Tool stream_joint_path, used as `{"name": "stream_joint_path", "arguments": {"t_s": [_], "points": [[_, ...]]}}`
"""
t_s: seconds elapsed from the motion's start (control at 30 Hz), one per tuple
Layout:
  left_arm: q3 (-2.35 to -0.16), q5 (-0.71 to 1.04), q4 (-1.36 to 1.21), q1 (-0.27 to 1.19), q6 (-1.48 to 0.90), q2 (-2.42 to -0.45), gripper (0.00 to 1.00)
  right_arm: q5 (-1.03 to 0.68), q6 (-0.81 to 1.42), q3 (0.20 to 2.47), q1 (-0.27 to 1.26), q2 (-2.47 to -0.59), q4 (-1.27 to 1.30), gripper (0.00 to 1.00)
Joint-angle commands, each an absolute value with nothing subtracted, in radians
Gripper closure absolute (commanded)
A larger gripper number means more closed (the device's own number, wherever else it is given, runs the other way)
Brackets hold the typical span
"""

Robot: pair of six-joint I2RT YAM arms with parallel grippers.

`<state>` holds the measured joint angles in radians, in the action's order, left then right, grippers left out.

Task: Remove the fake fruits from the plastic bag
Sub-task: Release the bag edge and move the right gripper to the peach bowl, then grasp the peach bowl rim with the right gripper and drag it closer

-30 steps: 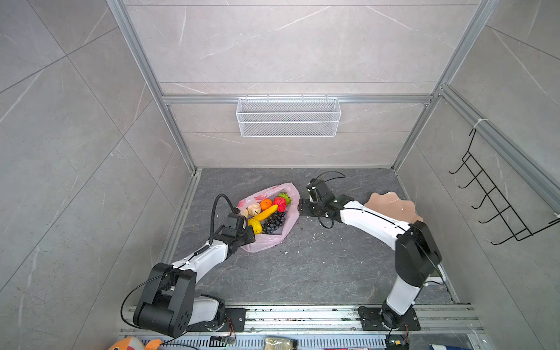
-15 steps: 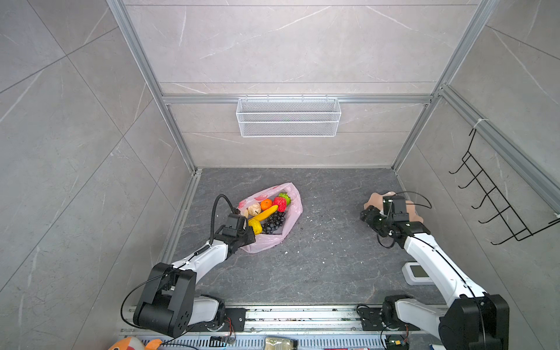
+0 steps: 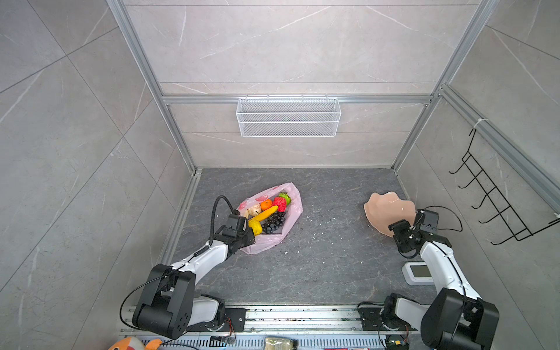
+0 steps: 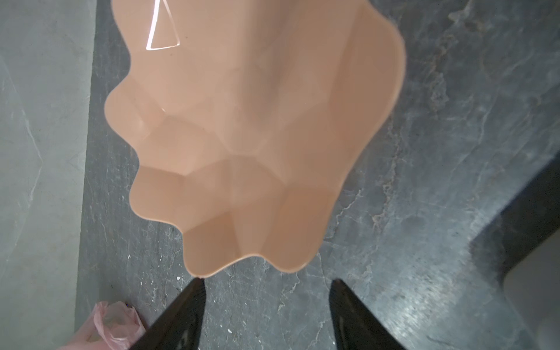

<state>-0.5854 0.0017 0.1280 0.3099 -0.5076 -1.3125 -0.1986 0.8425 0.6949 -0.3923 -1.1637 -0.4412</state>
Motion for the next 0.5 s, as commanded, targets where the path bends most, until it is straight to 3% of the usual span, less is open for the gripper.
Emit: {"name": "stream_joint_path", "arguments": {"t_s": [0.0, 0.47], "points": [[-0.615, -0.002, 0.138, 0.313, -0.518, -1.301, 1.0, -0.26, 0.892, 0.66, -0.416, -1.208, -0.396, 0.34], [-0.618, -0.021, 0.148, 0.313, -0.512, -1.295, 1.0, -0.32, 1.007, 0.647, -0.416, -1.338, -0.268, 0.38]]}}
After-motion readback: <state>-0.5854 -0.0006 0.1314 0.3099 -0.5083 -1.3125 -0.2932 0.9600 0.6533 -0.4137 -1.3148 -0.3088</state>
